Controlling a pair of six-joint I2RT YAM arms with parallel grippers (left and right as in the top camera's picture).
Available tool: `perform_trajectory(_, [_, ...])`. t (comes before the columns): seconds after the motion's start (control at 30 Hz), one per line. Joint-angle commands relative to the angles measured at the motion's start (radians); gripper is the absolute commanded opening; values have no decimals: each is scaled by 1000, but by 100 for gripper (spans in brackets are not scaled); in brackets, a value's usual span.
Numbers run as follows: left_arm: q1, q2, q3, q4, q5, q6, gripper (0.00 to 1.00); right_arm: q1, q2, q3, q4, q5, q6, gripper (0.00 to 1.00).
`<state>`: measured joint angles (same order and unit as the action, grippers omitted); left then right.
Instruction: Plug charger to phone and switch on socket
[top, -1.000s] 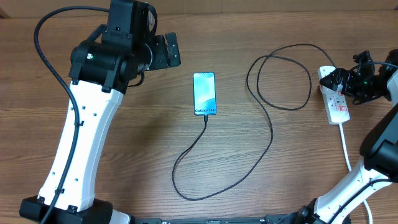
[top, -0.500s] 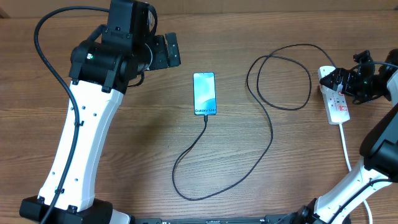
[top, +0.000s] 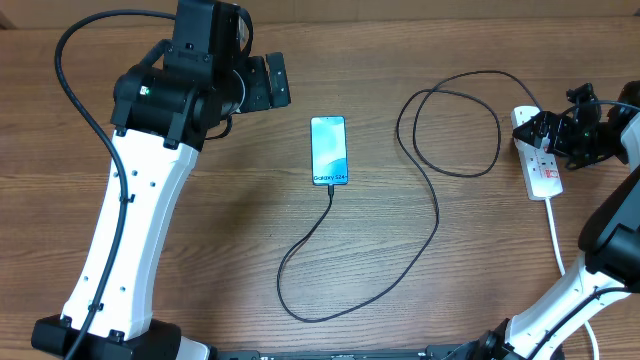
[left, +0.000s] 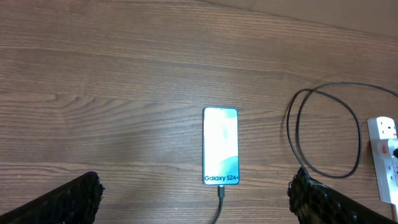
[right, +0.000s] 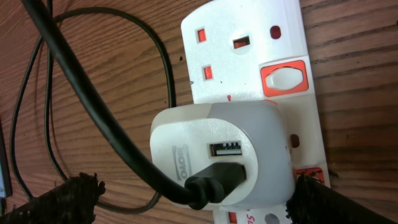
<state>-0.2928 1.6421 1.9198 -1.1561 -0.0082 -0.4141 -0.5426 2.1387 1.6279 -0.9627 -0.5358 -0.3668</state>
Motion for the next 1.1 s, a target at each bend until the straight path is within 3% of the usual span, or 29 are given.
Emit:
perform_trajectory(0.0, [4, 8, 11, 1, 1, 18, 100, 5, 14, -6, 0, -15, -1, 100])
perform_trajectory(1.07, [4, 8, 11, 1, 1, 18, 100, 5, 15, -56, 27, -46, 4, 100])
